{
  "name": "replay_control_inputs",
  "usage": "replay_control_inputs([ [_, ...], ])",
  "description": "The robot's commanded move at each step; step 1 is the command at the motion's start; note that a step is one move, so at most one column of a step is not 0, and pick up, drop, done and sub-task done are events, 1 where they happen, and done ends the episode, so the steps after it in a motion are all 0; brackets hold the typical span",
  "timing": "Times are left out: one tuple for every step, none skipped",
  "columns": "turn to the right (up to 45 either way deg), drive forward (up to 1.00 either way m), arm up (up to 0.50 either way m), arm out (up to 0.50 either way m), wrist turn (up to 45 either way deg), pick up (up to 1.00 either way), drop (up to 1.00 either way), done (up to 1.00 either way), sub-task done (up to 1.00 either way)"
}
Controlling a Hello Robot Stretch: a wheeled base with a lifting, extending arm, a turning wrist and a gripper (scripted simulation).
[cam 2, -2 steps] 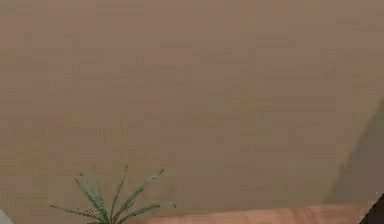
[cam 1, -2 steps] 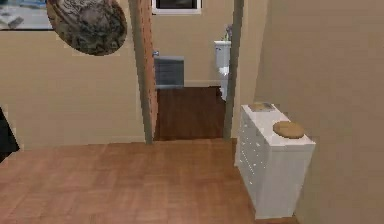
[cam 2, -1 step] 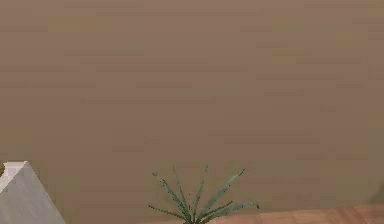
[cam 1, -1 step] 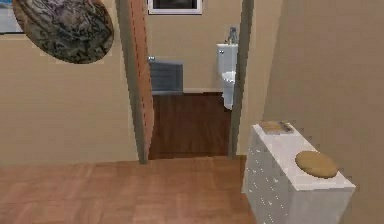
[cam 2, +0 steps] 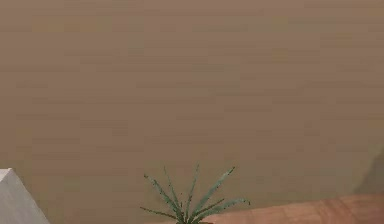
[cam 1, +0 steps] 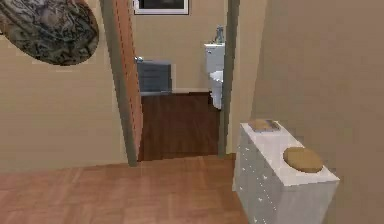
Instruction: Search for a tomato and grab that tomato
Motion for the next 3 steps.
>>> replay_control_inputs([
  [0.0, 1.00, 0.00, 0.00, 0.0, 0.00, 0.00, 0.00, 0.00],
  [0.0, 0.95, 0.00, 0.00, 0.0, 0.00, 0.00, 0.00, 0.00],
  [30.0, 0.00, 0.00, 0.00, 0.0, 0.00, 0.00, 0.00, 0.00],
])
